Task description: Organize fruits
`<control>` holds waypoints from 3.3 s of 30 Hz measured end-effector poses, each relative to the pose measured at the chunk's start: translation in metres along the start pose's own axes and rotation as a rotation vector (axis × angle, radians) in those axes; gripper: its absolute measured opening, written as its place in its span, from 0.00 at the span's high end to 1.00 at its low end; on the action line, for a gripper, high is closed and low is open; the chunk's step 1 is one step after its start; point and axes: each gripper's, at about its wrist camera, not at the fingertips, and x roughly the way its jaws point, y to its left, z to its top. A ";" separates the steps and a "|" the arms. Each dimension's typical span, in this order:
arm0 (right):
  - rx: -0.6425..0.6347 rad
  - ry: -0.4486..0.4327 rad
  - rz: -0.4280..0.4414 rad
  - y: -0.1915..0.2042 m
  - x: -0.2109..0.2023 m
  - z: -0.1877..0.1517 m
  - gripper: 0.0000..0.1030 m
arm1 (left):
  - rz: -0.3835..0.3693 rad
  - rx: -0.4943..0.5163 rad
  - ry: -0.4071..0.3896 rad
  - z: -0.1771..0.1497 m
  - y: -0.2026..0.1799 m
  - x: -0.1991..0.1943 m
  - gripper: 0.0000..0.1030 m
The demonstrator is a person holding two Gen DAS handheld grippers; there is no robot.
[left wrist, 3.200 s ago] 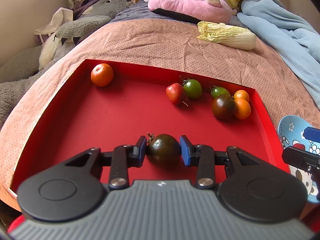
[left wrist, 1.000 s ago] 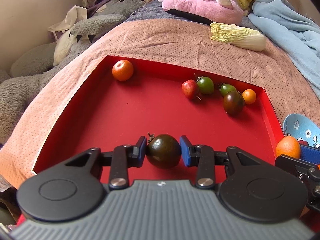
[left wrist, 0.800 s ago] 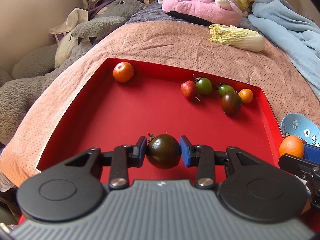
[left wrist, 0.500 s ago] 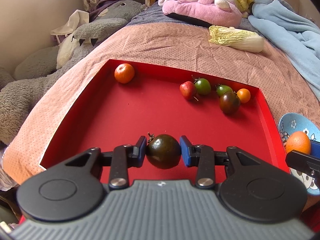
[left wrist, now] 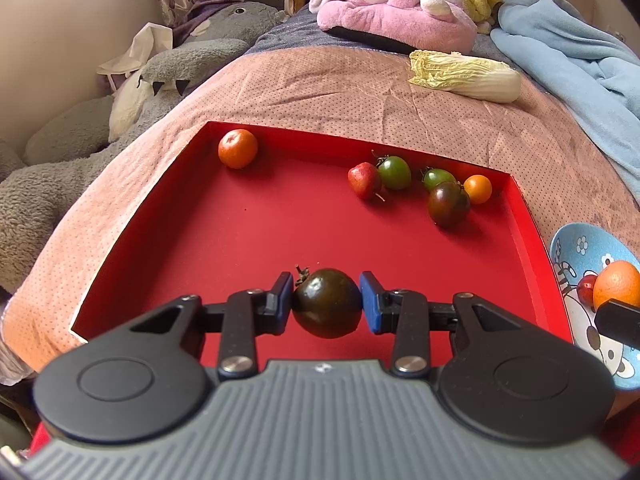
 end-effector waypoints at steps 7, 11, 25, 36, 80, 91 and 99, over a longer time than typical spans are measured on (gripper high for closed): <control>0.005 0.001 -0.001 -0.001 -0.004 -0.003 0.65 | -0.007 0.005 -0.003 0.000 -0.003 -0.002 0.62; 0.009 -0.005 -0.001 -0.003 -0.008 -0.005 0.65 | -0.009 0.009 -0.008 0.001 -0.005 -0.004 0.62; 0.017 -0.014 -0.001 -0.004 -0.015 -0.005 0.65 | -0.008 0.024 -0.011 0.002 -0.011 -0.006 0.62; 0.033 -0.015 -0.013 -0.010 -0.023 -0.009 0.65 | -0.018 0.038 -0.020 0.004 -0.018 -0.011 0.62; 0.139 -0.018 -0.113 -0.059 -0.041 -0.035 0.65 | -0.107 0.118 -0.047 0.011 -0.073 -0.018 0.62; 0.169 -0.018 -0.150 -0.074 -0.048 -0.044 0.65 | -0.152 0.168 -0.054 0.012 -0.103 -0.021 0.62; 0.189 -0.014 -0.166 -0.083 -0.051 -0.048 0.65 | -0.185 0.206 -0.051 0.011 -0.126 -0.020 0.62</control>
